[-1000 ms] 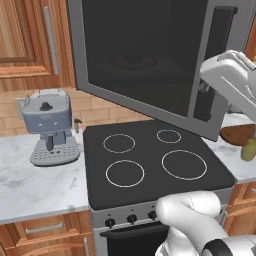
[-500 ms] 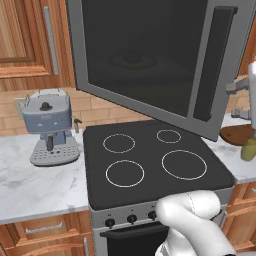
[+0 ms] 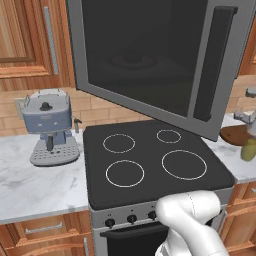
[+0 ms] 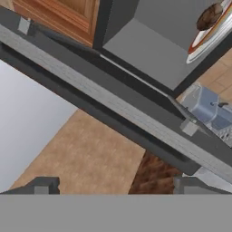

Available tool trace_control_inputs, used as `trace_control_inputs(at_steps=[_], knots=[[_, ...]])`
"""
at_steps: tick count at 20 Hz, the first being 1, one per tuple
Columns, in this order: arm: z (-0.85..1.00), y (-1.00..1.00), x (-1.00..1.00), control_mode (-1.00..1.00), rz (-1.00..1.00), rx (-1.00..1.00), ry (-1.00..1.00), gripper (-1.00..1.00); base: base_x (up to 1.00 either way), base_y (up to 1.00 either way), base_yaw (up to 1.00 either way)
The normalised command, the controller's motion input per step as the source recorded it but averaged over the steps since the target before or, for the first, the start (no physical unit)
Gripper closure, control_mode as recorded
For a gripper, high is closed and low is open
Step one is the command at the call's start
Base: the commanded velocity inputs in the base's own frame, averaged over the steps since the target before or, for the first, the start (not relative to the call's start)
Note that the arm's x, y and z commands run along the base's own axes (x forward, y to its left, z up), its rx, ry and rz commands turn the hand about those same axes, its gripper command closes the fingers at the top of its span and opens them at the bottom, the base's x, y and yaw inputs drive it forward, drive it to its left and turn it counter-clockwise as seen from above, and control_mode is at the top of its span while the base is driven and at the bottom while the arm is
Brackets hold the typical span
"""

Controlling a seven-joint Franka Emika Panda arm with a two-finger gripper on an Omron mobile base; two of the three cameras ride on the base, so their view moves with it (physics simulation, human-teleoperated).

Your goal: Retrieve the reheated potato from the microwave, then place the potato, cheese, and condiment on the cutting board.

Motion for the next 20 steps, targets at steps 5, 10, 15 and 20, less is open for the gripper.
trace_control_inputs(at_steps=[5,10,15,20], knots=[[0.08,-0.36,-0.12,-1.0,0.0,0.02,-0.02,-1.0,0.0,0.0,0.0],[0.02,-0.22,0.34,-1.0,-0.01,0.03,0.05,-1.0,0.0,0.0,0.0],[0.13,-0.28,0.31,-1.0,0.0,0.09,0.03,-1.0,0.0,0.0,0.0],[0.0,-0.12,0.41,-1.0,0.09,0.13,-0.01,-1.0,0.0,0.0,0.0]])
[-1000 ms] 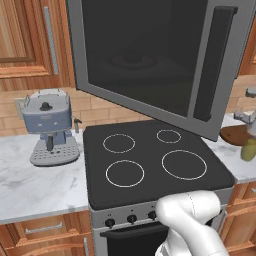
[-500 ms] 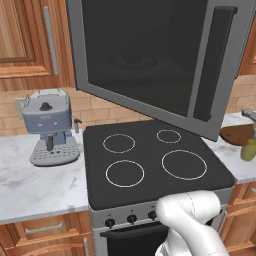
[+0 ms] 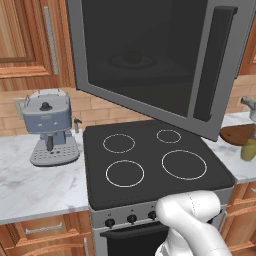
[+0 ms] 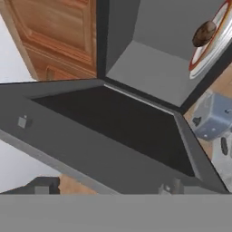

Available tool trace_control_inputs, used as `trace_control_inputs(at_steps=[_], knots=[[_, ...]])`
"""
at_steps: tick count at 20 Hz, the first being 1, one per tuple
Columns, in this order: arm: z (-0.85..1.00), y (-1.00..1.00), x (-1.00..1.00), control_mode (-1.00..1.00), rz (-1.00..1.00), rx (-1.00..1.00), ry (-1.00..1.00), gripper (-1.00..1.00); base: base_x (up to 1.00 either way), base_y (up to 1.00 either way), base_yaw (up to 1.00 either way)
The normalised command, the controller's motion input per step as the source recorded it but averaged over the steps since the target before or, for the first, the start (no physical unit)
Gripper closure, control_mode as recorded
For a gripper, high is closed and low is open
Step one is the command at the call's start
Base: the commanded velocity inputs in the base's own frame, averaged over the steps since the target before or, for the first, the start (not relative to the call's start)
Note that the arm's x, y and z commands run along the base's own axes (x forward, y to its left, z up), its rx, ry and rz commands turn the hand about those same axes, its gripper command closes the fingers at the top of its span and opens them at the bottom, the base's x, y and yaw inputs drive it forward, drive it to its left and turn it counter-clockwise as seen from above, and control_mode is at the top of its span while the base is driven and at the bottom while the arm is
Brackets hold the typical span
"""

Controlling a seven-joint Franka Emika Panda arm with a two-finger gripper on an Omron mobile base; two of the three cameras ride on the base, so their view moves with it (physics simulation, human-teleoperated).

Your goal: Retrieve the reheated potato from the microwave, then place the potato, cheese, and condiment on the cutting board.

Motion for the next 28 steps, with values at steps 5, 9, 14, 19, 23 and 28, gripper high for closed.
trace_control_inputs(at_steps=[5,9,14,19,23,28], knots=[[-0.11,0.2,0.43,-1.0,0.11,0.02,-0.13,-1.0,0.0,0.0,0.0],[-0.03,0.2,0.66,-1.0,0.0,0.0,0.0,-1.0,0.0,0.0,0.0],[0.0,0.09,0.71,-1.0,0.0,0.0,0.13,-1.0,0.0,0.0,0.0],[0.0,0.01,0.62,-1.0,0.0,0.0,0.24,-1.0,0.0,0.0,0.0],[0.0,0.22,0.28,-1.0,0.0,-0.02,0.16,-1.0,0.0,0.0,0.0],[0.0,0.53,-0.02,-1.0,0.0,-0.13,0.01,-1.0,0.0,0.0,0.0]])
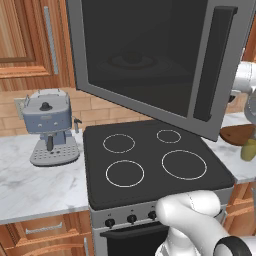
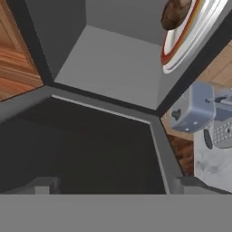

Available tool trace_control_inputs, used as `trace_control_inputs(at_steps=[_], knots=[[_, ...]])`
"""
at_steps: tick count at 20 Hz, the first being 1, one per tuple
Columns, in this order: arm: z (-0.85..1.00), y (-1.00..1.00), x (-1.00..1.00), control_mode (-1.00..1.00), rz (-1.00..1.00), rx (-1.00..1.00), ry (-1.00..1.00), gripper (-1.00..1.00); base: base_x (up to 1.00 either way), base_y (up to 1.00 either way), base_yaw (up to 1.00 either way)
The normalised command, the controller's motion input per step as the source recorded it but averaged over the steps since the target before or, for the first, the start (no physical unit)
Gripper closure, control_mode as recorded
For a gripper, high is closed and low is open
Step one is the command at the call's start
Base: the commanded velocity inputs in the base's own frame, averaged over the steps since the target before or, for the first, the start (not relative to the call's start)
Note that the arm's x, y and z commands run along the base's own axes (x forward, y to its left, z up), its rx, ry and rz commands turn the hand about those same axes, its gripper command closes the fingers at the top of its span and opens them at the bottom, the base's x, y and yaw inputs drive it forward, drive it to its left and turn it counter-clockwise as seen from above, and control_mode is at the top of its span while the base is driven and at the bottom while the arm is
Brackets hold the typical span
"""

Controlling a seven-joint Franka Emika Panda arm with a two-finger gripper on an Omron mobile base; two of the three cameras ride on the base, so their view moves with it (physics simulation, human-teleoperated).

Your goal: Retrieve the reheated potato from the microwave, then place the potato, cheese, and condiment on the cutting board.

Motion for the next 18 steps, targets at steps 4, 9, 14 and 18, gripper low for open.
trace_control_inputs(at_steps=[4,9,14,18], knots=[[0.01,0.45,-0.15,-1.0,0.0,-0.09,0.0,-1.0,0.0,0.0,0.0],[0.01,0.36,-0.42,-1.0,0.06,-0.05,-0.06,-1.0,0.0,0.0,0.0],[0.01,0.4,-0.53,-1.0,0.09,-0.04,-0.09,-1.0,0.0,0.0,0.0],[0.02,0.5,-0.54,-1.0,0.1,-0.06,-0.08,-1.0,0.0,0.0,0.0]])
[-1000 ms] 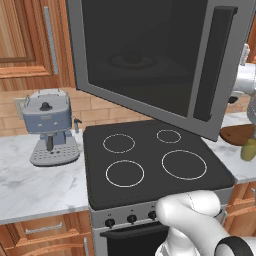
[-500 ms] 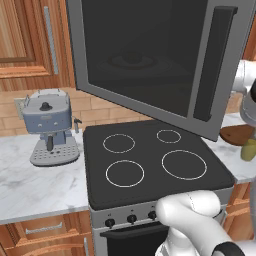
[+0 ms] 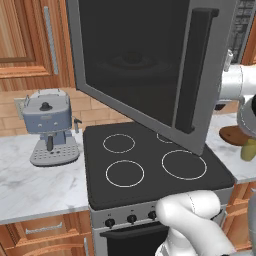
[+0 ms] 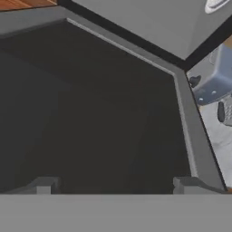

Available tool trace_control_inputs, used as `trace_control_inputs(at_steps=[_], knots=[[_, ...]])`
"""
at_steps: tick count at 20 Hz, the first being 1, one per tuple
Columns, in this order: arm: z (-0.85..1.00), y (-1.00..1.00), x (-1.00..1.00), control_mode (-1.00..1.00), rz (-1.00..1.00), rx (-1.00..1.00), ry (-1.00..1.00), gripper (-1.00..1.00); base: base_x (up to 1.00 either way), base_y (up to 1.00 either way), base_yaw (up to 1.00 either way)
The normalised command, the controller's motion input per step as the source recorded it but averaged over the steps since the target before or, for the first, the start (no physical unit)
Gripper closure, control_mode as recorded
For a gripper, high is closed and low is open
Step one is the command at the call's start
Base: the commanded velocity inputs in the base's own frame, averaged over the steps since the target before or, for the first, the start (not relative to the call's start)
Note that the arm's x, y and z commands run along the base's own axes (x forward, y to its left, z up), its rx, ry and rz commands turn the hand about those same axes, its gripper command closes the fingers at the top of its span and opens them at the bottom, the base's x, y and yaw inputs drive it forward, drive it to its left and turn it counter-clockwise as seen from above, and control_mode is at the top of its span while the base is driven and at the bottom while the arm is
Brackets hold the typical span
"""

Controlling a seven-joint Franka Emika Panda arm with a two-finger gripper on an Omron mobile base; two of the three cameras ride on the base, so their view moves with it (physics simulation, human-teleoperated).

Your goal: Retrieve the reheated potato from the microwave, then place the potato, cheese, and condiment on the cutting board.

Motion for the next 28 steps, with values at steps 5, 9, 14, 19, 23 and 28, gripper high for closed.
trace_control_inputs(at_steps=[5,9,14,19,23,28], knots=[[0.01,0.64,-0.43,-1.0,0.11,-0.08,-0.07,-1.0,0.0,0.0,0.0],[0.01,0.78,-0.24,-1.0,0.02,-0.14,-0.1,-1.0,0.0,0.0,0.0],[0.21,0.72,0.03,-1.0,0.0,-0.21,-0.06,-1.0,0.0,0.0,0.0],[0.19,0.58,0.05,-1.0,0.0,-0.26,-0.05,-1.0,0.0,0.0,0.0],[0.11,0.12,0.03,-1.0,0.0,-0.23,-0.01,-1.0,0.0,0.0,0.0],[0.1,-0.23,0.06,-1.0,0.0,-0.16,-0.01,-1.0,0.0,0.0,0.0]])
